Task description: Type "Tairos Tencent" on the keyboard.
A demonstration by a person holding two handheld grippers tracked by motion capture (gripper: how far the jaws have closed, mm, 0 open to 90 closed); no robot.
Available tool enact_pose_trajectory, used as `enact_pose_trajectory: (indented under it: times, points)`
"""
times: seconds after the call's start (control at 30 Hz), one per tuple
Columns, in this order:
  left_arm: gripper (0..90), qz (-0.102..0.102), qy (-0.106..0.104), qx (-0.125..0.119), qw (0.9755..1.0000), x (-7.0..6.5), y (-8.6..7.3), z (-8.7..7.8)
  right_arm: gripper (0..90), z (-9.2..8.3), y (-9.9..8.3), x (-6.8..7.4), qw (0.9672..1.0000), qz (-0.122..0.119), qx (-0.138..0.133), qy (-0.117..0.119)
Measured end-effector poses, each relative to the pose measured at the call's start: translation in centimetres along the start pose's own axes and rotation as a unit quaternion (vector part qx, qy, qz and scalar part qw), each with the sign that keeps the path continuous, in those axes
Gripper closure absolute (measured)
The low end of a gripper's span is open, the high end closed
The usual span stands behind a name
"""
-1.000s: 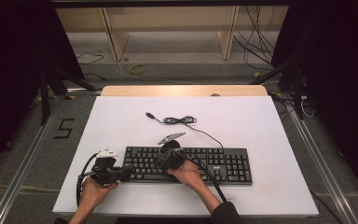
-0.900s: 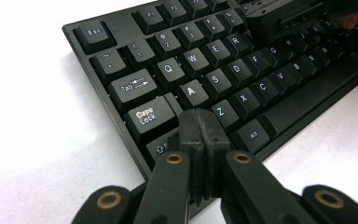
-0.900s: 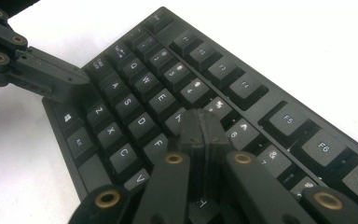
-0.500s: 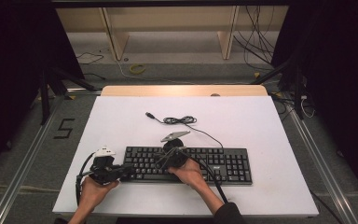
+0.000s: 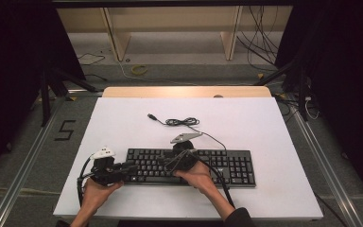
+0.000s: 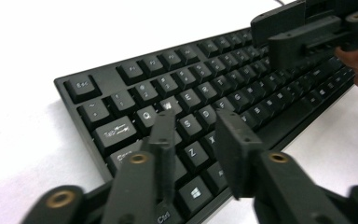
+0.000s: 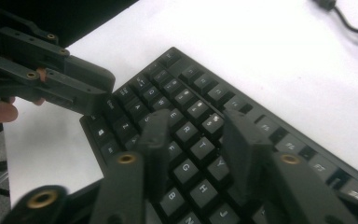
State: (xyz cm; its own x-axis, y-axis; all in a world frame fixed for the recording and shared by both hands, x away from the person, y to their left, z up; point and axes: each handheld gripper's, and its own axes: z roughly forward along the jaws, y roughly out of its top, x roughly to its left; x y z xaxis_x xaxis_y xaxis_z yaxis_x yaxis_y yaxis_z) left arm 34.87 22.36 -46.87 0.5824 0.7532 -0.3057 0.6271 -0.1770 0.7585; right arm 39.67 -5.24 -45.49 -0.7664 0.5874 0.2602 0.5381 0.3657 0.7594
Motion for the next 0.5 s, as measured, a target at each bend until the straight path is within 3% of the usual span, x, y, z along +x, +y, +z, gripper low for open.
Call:
enact_pose_trajectory:
  times: [0.2, 0.37, 0.5]
  points:
    - [53.1, -0.013, 0.001, -0.009, 0.9999, 0.0, 0.2, 0.2, 49.5, -1.1, -0.2, -0.1, 0.9999, -0.003, -0.012, -0.007]
    - [44.2, -0.020, 0.009, -0.003, 0.9998, 0.1, 0.3, 0.7, 38.3, -2.2, -0.3, -0.5, 0.9996, -0.004, -0.021, -0.019]
    - [47.4, -0.022, 0.016, 0.002, 0.9996, 0.3, 0.3, 1.1, 37.7, -2.7, -0.5, -0.8, 0.9993, -0.001, -0.023, -0.028]
